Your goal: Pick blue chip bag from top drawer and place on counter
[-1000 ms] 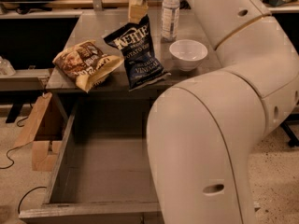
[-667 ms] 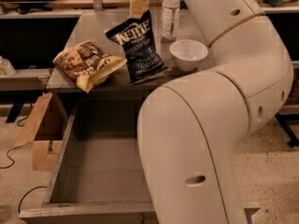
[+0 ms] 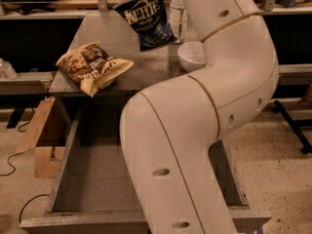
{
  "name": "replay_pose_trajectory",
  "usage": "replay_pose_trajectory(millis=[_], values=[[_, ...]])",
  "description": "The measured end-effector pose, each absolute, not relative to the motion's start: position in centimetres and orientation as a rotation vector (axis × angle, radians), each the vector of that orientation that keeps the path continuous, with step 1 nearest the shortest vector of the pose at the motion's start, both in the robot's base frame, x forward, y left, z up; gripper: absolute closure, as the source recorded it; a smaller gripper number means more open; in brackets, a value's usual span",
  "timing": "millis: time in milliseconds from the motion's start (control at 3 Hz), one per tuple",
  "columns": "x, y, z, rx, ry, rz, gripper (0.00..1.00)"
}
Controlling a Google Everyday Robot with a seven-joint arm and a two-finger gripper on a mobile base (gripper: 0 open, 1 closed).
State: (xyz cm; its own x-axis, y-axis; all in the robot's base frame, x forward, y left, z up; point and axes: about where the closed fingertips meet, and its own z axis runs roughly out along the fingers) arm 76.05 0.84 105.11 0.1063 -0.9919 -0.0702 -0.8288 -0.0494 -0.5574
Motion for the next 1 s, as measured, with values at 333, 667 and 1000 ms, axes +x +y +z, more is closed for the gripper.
replay_pose_trajectory(millis=[333,667,1000], values=[[77.3,1.7,105.8,-1.919,1.718,-0.524,1.00],[78.9,4.0,105.0,-1.926,1.660,-0.533,1.00],[80.6,6.0,104.3,-1.900,1.626,-0.526,1.00]])
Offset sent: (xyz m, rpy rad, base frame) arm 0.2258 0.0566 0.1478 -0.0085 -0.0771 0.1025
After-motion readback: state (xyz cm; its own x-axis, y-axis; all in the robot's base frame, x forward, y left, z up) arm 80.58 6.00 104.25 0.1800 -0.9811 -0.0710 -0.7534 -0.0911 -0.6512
